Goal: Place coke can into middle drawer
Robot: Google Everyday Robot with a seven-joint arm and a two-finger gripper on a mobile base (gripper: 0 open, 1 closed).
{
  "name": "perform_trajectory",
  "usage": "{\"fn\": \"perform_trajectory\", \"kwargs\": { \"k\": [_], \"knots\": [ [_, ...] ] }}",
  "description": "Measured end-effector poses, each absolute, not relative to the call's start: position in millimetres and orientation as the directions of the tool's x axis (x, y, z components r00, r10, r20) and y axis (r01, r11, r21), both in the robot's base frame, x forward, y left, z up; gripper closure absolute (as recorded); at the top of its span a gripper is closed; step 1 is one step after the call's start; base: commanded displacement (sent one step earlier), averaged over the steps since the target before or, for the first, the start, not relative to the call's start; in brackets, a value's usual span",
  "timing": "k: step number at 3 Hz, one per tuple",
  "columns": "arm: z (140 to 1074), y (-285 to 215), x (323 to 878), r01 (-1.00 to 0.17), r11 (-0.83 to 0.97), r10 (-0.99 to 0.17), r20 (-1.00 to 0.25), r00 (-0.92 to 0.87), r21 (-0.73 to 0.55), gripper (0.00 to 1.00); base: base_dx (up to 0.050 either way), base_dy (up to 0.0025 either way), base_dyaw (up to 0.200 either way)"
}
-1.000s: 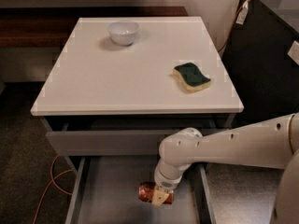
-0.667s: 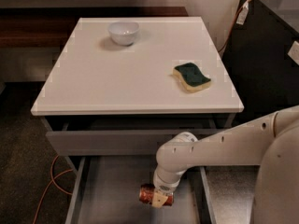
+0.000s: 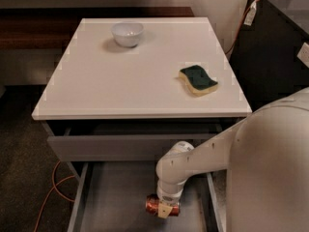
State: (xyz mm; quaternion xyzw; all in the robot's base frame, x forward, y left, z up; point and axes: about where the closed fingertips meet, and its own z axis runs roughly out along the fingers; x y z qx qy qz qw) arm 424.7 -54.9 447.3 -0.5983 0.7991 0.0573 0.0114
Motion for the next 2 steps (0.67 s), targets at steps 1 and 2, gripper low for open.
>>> {"fn": "perform_trajectory", "kwargs": {
  "k": [1,2],
  "knots": [
    [436.8,-54.8,423.8,-0.96,0.272,-0.959,-0.067,-0.276,0.063,1.0,0.0,0.0,0.0],
    [432.2,-54.3,423.0,-0.964,0.264,-0.962,-0.068,-0.265,0.025,0.82,0.0,0.0,0.0]
  ]
}}
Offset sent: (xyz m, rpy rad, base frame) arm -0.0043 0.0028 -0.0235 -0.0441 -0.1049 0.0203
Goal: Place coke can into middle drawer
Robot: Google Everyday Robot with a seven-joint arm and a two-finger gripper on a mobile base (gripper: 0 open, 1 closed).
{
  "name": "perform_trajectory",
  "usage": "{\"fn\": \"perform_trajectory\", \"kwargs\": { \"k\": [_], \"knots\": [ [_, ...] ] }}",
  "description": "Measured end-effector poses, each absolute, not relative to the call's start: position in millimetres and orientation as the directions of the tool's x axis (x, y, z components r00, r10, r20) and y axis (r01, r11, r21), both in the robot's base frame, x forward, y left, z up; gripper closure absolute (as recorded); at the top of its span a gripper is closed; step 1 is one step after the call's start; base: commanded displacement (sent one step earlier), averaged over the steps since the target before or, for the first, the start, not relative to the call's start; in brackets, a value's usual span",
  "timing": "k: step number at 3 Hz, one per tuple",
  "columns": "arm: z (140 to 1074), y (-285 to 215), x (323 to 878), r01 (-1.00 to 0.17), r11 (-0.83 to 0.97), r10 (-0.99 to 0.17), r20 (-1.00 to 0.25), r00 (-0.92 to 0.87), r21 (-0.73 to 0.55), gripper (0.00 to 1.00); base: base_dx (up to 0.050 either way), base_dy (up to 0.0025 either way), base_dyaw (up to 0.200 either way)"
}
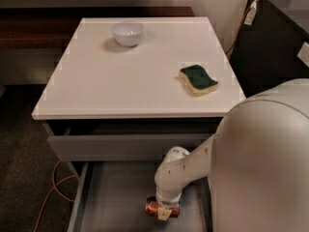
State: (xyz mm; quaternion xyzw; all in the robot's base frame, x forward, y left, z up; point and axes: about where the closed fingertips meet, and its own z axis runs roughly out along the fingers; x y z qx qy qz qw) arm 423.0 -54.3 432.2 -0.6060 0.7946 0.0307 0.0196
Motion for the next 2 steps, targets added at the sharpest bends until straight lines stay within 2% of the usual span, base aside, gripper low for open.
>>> {"fn": "perform_trajectory", "kwargs": {
  "k": [1,2],
  "knots": [
    [427.1,-53.8,422.0,-0.966,0.258,-0.963,-0.078,-0.257,0.003,0.59,0.0,0.0,0.0],
    [417.0,-54.2,421.7,-0.969,0.248,-0.966,-0.083,-0.246,-0.009,0.28,0.0,0.0,0.0]
  ]
}}
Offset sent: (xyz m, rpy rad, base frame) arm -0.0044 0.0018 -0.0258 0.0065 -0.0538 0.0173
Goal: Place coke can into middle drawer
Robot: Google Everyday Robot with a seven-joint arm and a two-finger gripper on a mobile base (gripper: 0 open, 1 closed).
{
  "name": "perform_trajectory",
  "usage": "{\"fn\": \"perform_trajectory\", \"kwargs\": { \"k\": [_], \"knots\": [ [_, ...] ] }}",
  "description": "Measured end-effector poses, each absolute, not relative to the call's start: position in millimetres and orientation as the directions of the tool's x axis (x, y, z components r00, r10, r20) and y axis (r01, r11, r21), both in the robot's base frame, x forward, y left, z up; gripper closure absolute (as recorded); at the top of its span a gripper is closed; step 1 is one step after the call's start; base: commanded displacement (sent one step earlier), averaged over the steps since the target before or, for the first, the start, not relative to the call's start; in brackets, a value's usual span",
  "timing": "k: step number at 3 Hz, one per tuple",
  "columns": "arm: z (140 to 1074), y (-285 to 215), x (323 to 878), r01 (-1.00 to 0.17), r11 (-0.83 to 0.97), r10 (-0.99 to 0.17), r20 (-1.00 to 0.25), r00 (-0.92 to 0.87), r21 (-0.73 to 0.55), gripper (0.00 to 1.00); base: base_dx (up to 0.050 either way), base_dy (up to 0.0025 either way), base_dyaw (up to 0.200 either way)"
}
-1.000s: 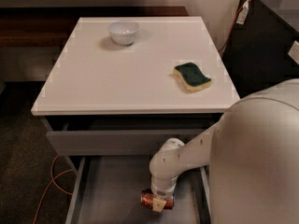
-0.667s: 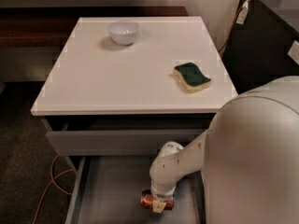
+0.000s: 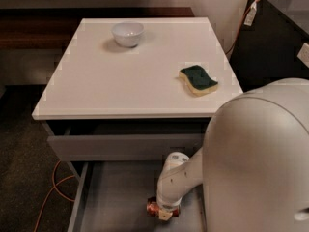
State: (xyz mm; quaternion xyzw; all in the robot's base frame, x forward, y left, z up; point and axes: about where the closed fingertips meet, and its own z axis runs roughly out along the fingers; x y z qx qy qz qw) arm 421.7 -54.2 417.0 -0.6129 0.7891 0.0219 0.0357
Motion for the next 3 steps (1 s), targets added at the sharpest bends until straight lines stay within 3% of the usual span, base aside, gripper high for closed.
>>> {"fn": "perform_trajectory", "kwargs": {
  "k": [1,3],
  "knots": [
    [408.4,-54.2,420.9,-0.972,0.235,-0.969,-0.084,-0.233,-0.01,0.05,0.0,0.0,0.0],
    [407.7,-54.3,420.7,-0.972,0.234,-0.969,-0.084,-0.232,-0.01,0.0,0.0,0.0,0.0]
  ]
}}
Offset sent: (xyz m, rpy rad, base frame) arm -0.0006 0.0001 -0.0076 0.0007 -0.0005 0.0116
